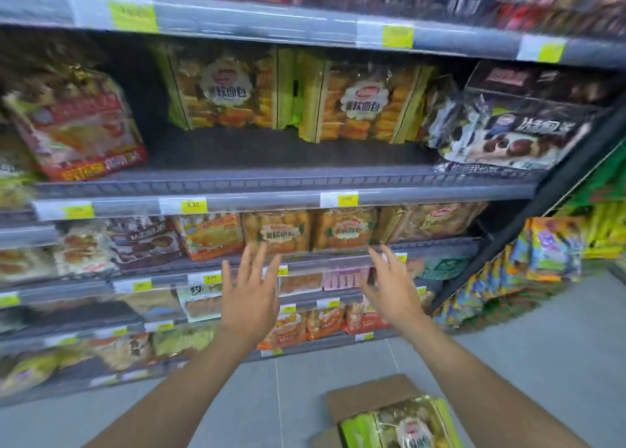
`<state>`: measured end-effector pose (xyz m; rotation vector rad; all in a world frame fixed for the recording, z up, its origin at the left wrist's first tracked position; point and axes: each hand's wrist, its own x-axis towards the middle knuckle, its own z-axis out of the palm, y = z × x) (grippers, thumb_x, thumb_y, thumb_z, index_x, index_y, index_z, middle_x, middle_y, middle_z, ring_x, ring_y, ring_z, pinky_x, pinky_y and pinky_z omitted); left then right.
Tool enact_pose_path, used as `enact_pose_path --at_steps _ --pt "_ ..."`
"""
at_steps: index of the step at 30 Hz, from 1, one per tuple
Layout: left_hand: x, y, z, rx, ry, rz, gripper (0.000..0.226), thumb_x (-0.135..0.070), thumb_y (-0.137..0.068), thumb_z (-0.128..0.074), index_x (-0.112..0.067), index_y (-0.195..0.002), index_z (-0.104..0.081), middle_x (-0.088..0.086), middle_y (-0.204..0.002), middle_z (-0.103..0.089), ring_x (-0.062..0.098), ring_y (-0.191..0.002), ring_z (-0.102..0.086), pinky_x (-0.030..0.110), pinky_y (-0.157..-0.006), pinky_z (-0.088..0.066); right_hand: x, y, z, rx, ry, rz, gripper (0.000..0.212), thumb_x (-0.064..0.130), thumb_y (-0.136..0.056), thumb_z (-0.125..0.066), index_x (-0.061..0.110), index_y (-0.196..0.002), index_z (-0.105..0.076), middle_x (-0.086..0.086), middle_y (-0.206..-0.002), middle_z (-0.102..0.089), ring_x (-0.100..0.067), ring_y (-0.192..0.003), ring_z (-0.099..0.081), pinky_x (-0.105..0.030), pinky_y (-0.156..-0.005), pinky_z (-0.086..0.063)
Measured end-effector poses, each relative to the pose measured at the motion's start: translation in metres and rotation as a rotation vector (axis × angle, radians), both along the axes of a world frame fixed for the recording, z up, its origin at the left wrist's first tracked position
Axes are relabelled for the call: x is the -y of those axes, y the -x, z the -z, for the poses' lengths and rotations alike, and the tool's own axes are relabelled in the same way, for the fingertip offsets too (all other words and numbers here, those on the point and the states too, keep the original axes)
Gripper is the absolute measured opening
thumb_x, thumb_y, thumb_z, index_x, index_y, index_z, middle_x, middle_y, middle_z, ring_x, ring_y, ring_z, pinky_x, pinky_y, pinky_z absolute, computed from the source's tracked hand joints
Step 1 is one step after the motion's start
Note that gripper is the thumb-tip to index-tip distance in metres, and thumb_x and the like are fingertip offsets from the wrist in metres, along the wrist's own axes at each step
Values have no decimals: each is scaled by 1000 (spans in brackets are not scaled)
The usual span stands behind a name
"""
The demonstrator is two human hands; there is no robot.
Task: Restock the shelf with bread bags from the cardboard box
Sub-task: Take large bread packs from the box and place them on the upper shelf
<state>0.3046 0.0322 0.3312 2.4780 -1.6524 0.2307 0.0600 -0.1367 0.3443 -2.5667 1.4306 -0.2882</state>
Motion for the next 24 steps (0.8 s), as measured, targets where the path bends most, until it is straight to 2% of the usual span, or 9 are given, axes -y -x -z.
enact_pose_path --at_steps 4,7,10,12,15,18,20,24 --pt "-28 27 -1 22 -54 66 86 -44 -74 -80 -22 -150 -46 11 -163 -31 36 -152 -23 70 -114 -22 -31 41 -13 -44 -1 9 66 27 -93 -61 22 -153 -33 -6 -161 -25 -30 -146 -29 -45 -109 -39" --pt "-42 43 10 14 -84 110 86 -43 -77 -78 -22 -152 -42 11 -163 -30 36 -152 -24 68 -116 -18 -50 67 -9 -100 26 36 66 29 -93 -59 25 -154 -31 -6 -161 -27 -30 -144 -31 -46 -108 -40" --pt "-55 70 27 -24 -90 166 78 -39 -83 -73 -23 -153 -42 10 -164 -28 36 -152 -24 67 -116 -22 -70 99 7 -158 7 60 63 28 -92 -63 25 -149 -38 -7 -158 -31 -33 -143 -34 -49 -105 -41" --pt "-65 89 40 -53 -113 195 82 -37 -82 -72 -24 -155 -37 10 -165 -27 36 -153 -21 66 -117 -22 -83 121 20 -207 -38 74 68 28 -90 -65 26 -151 -34 -7 -159 -28 -33 -144 -32 -49 -109 -39" --pt "-82 113 65 -98 -174 238 96 -40 -78 -75 -25 -159 -25 9 -166 -22 36 -154 -15 62 -120 -14 -100 153 42 -264 -162 141 74 34 -94 -62 26 -156 -23 -7 -163 -19 -31 -147 -25 -46 -113 -35" --pt "-85 132 92 -102 -260 286 94 -44 -77 -75 -23 -158 -31 11 -167 -20 35 -154 -13 61 -119 -8 -111 189 65 -279 -253 210 70 40 -97 -56 23 -156 -23 -8 -164 -17 -31 -149 -22 -45 -116 -29" --pt "-83 146 112 -113 -320 298 90 -45 -77 -76 -23 -155 -37 11 -166 -23 35 -153 -17 60 -118 -11 -115 216 84 -309 -302 254 69 42 -97 -54 23 -156 -24 -7 -164 -18 -29 -149 -21 -45 -117 -26" --pt "-68 185 150 -199 -423 356 91 -43 -72 -81 -23 -152 -43 11 -160 -37 36 -146 -36 61 -111 -37 -114 272 125 -347 -389 331 71 43 -95 -56 21 -155 -26 -7 -163 -21 -28 -149 -23 -44 -116 -29"
